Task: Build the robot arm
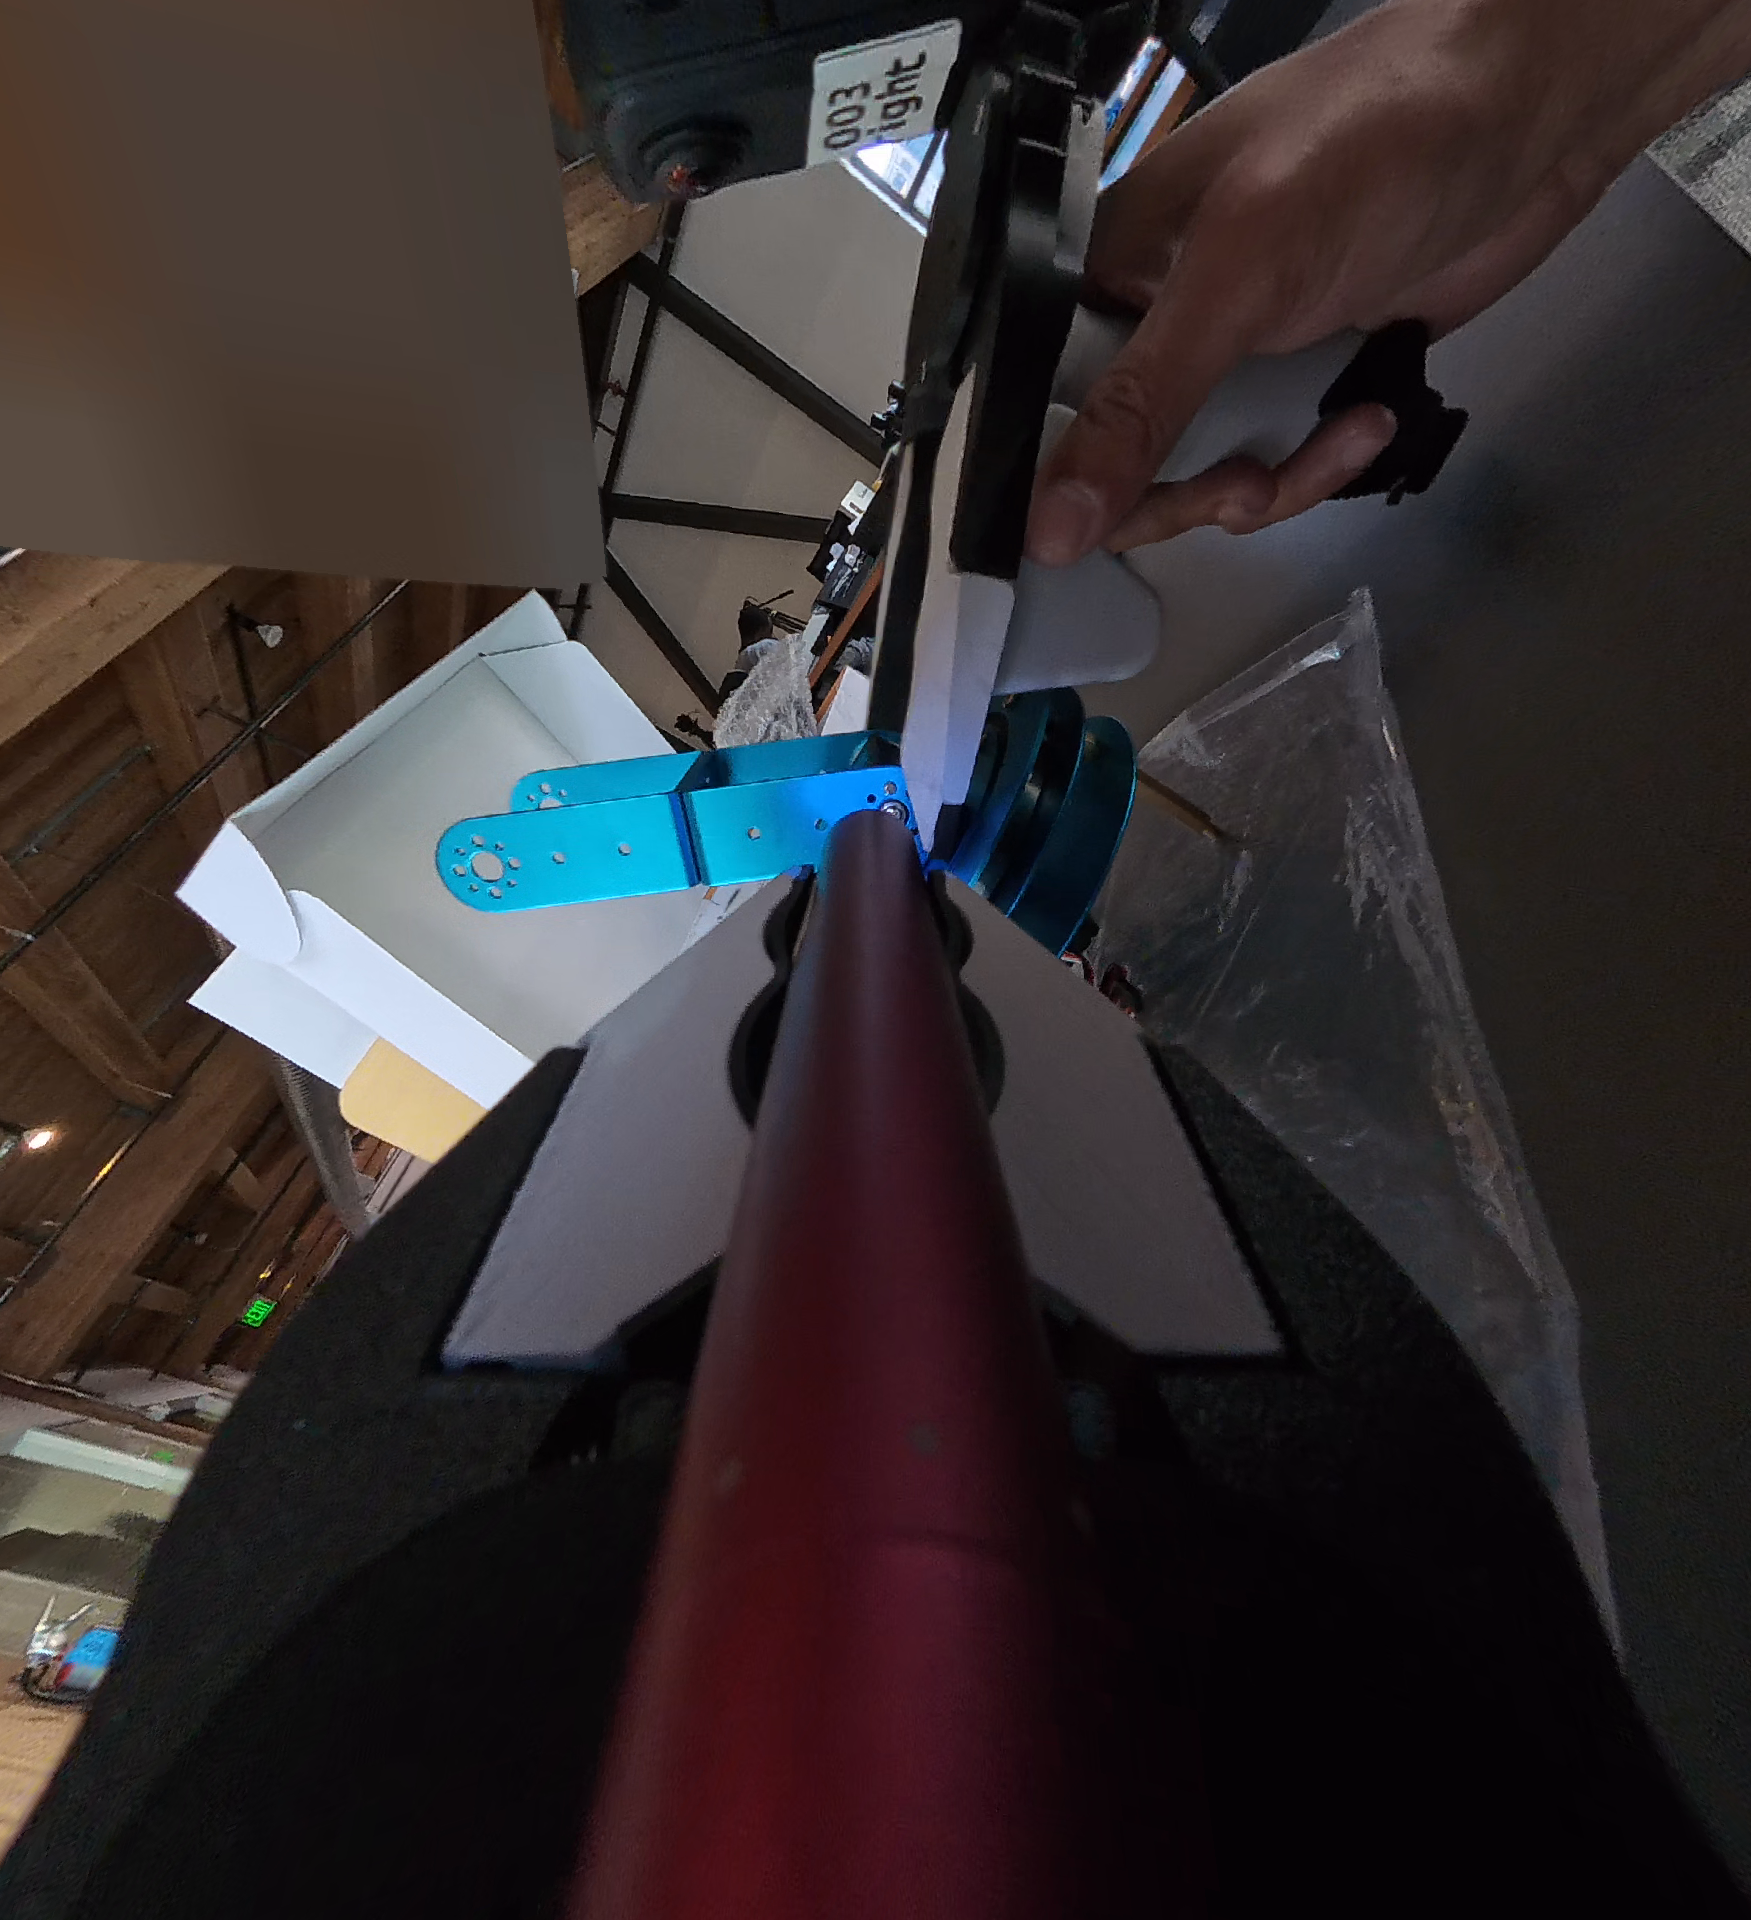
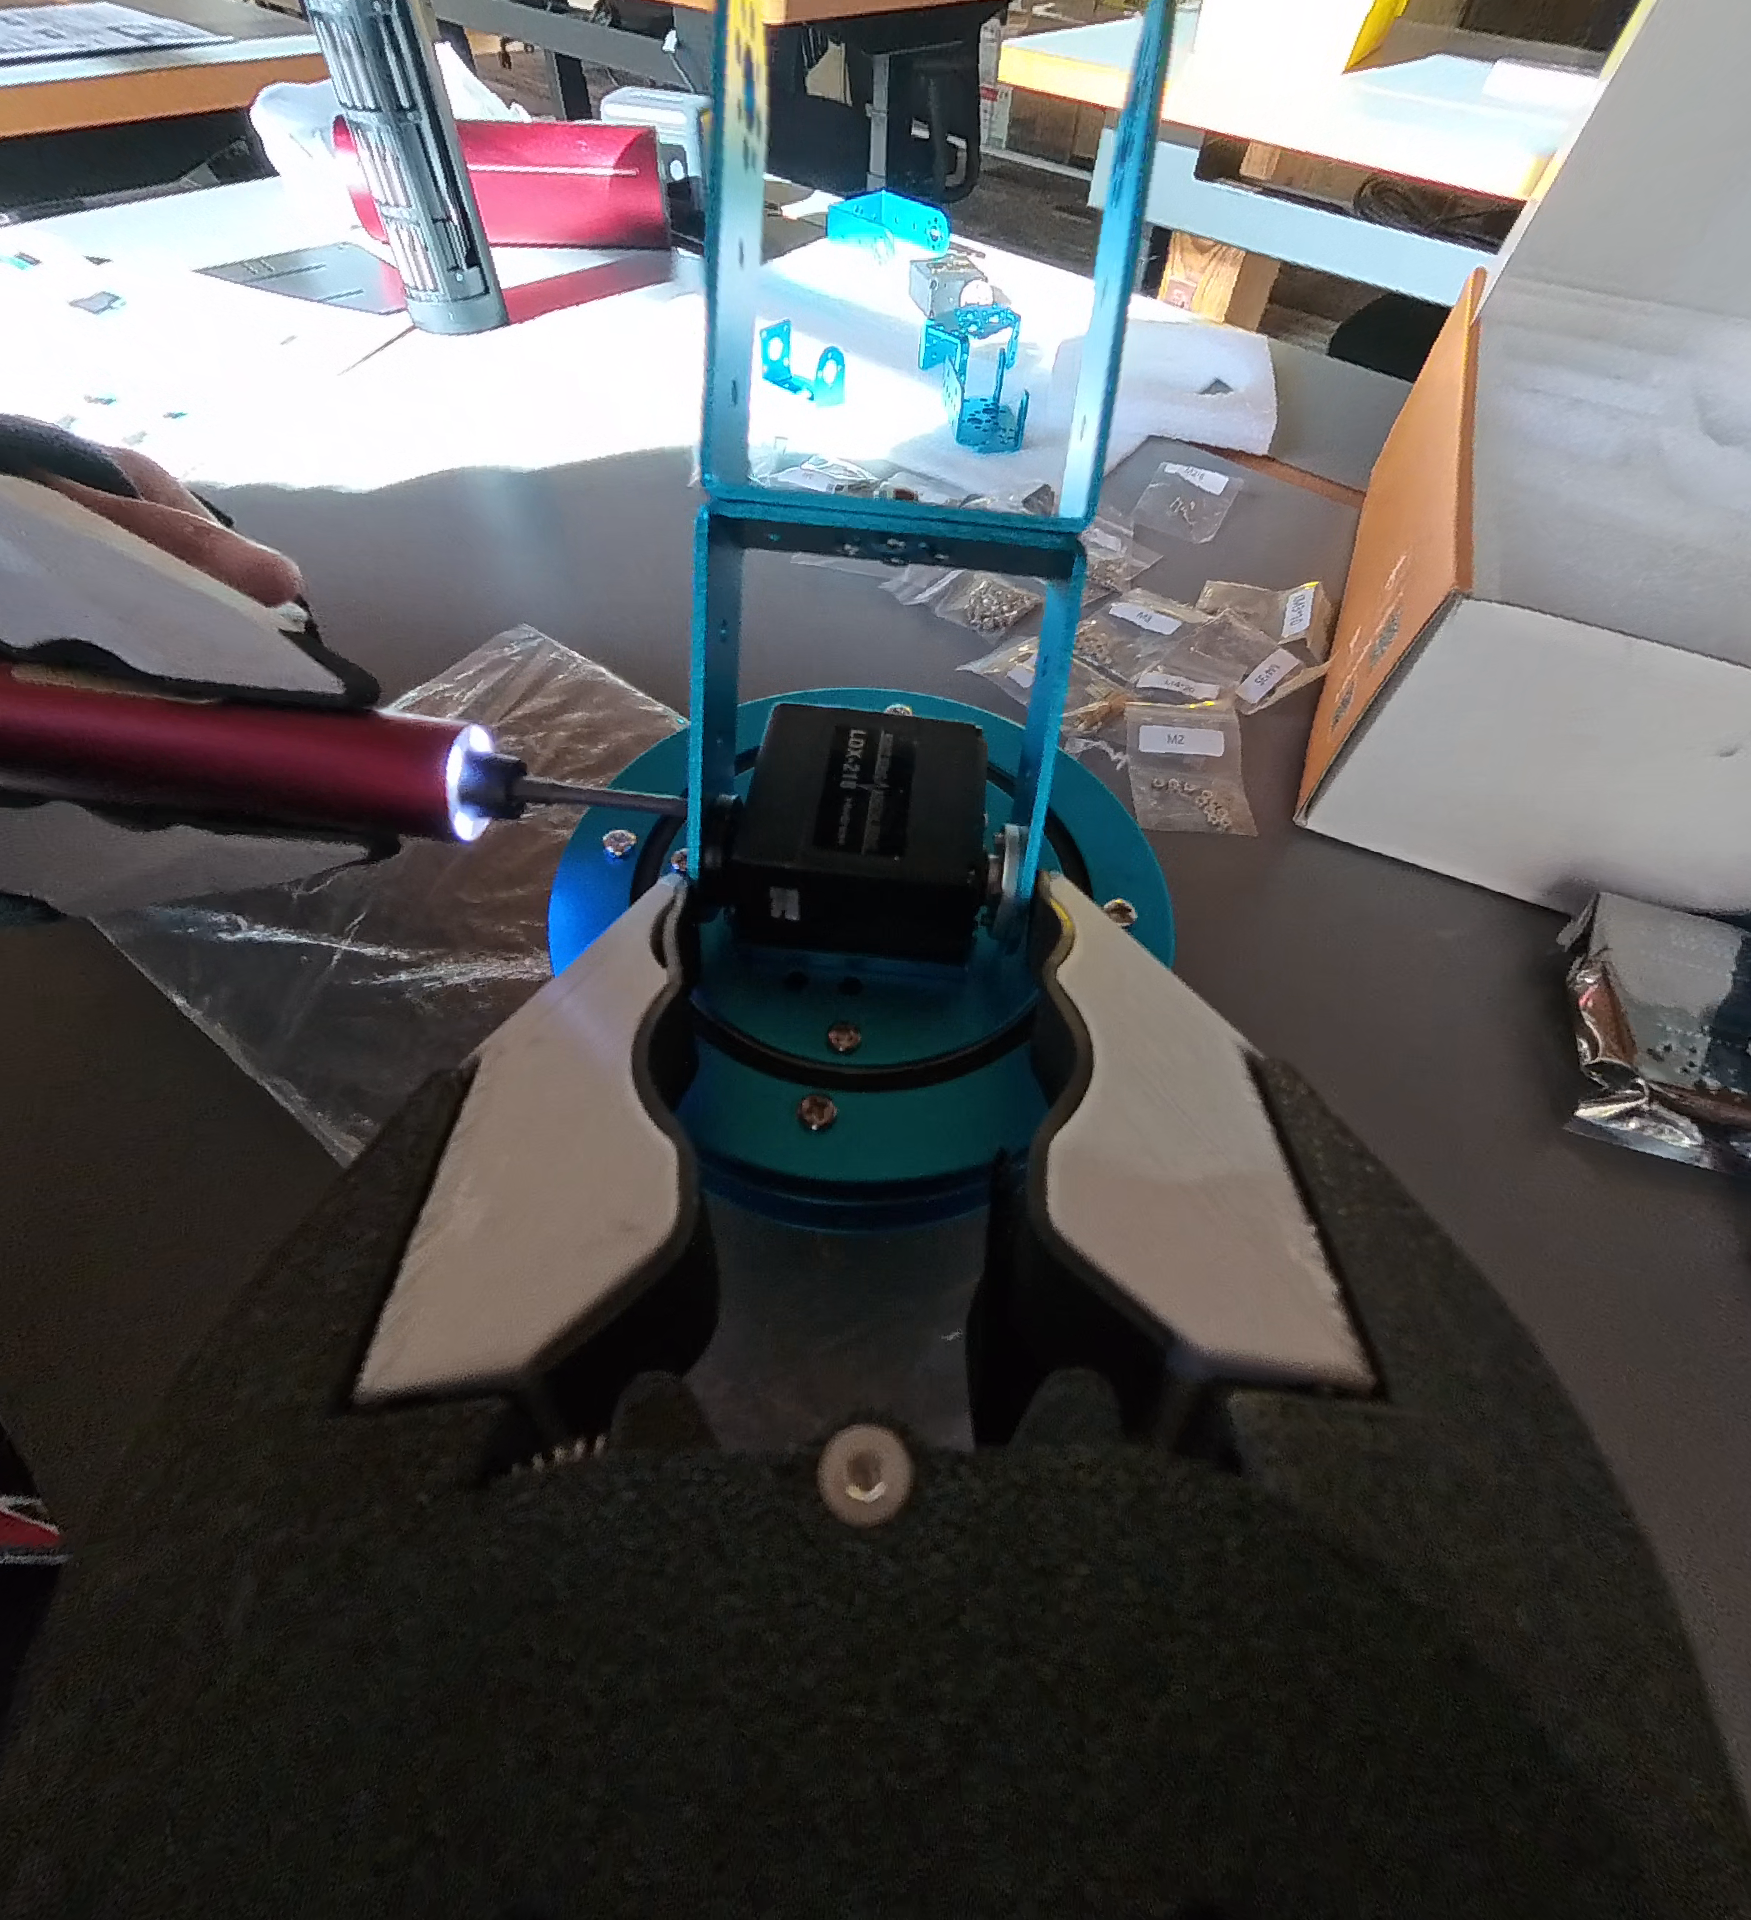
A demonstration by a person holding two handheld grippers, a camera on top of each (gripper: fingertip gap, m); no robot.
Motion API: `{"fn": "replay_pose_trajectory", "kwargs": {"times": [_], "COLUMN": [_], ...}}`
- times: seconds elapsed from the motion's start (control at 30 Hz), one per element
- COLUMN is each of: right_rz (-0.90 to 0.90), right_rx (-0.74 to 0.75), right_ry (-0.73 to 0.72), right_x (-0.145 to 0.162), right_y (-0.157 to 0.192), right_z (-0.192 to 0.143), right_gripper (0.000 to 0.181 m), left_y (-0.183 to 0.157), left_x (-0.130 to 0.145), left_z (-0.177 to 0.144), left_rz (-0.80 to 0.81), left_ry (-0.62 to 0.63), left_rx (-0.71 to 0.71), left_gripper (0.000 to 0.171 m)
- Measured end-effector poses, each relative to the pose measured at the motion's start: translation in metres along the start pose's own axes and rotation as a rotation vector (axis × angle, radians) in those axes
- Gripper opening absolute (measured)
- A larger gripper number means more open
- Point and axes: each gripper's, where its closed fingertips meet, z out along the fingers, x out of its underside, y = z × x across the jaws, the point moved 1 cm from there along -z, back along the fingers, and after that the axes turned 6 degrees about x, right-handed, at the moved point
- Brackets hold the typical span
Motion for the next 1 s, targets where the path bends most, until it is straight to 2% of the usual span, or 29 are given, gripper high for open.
{"fn": "replay_pose_trajectory", "kwargs": {"times": [0.4, 0.5, 0.53, 0.6, 0.7, 0.8, 0.87, 1.0], "right_rz": [-0.027, -0.174, -0.230, -0.320, -0.475, -0.745, -0.882, -1.074], "right_rx": [0.022, 0.120, 0.076, -0.071, -0.180, -0.121, -0.089, -0.032], "right_ry": [-0.028, -0.120, -0.167, -0.204, -0.154, -0.072, -0.066, -0.083], "right_x": [-0.002, -0.019, -0.028, -0.038, -0.031, -0.012, -0.011, -0.021], "right_y": [0.000, 0.002, 0.016, 0.052, 0.082, 0.079, 0.077, 0.072], "right_z": [-0.002, -0.020, -0.030, -0.041, -0.034, -0.015, -0.008, -0.004], "right_gripper": [0.064, 0.071, 0.069, 0.053, 0.054, 0.051, 0.049, 0.026], "left_y": [0.001, 0.001, 0.002, 0.002, 0.002, 0.002, 0.002, 0.001], "left_x": [0.000, 0.000, -0.001, -0.001, -0.001, -0.001, 0.000, -0.001], "left_z": [-0.001, 0.000, 0.000, 0.000, 0.000, 0.000, 0.000, 0.000], "left_rz": [-0.045, -0.059, -0.064, -0.060, -0.067, -0.077, -0.071, -0.052], "left_ry": [-0.009, -0.012, -0.011, -0.010, -0.011, -0.013, -0.013, -0.007], "left_rx": [0.021, 0.022, 0.023, 0.023, 0.027, 0.034, 0.032, 0.030], "left_gripper": [0.021, 0.022, 0.022, 0.022, 0.022, 0.022, 0.022, 0.022]}}
